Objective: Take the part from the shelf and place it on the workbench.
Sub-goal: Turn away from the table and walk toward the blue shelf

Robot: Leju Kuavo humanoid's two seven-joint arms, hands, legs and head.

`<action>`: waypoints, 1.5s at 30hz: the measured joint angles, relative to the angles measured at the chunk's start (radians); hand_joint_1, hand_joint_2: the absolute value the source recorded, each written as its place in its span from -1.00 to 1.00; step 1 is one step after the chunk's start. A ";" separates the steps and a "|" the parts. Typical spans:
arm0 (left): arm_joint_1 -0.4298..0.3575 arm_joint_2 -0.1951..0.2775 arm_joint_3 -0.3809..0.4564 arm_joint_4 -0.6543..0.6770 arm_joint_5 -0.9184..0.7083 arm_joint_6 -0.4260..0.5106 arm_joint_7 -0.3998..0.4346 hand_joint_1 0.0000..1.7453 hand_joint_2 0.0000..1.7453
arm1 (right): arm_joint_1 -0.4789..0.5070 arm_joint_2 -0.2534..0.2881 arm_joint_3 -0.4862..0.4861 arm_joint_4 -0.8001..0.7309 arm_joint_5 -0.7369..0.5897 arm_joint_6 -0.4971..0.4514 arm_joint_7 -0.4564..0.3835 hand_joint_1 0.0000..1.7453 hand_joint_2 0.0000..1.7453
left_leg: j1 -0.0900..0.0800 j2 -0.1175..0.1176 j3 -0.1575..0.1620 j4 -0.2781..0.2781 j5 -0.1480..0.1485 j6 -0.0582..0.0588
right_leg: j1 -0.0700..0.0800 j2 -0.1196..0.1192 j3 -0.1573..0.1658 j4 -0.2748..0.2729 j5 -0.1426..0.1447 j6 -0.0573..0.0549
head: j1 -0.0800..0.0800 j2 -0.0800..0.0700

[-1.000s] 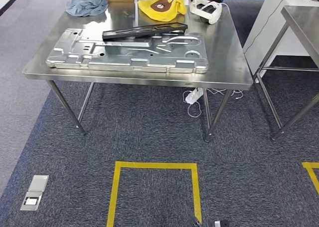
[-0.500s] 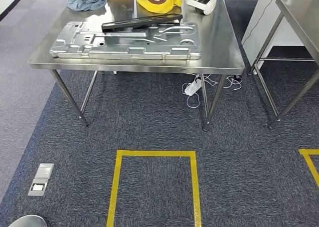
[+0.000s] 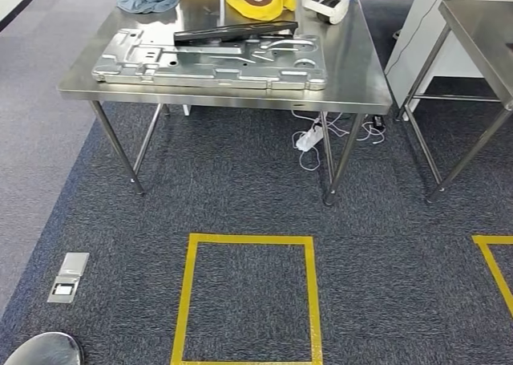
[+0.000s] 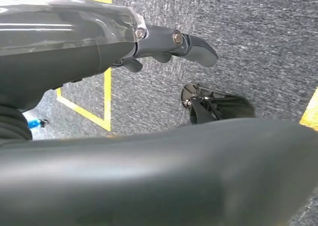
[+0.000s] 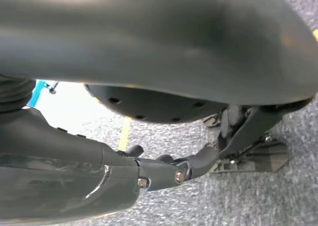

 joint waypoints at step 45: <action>0.044 -0.025 -0.274 -0.018 0.318 0.002 0.069 -1.00 1.00 | 0.032 -0.066 -0.086 -0.038 -0.004 -0.060 0.072 -1.00 1.00 | 0.001 -0.009 -0.029 0.012 0.010 -0.014 | -0.004 -0.002 -0.023 -0.044 0.033 -0.006 | 0.000 0.000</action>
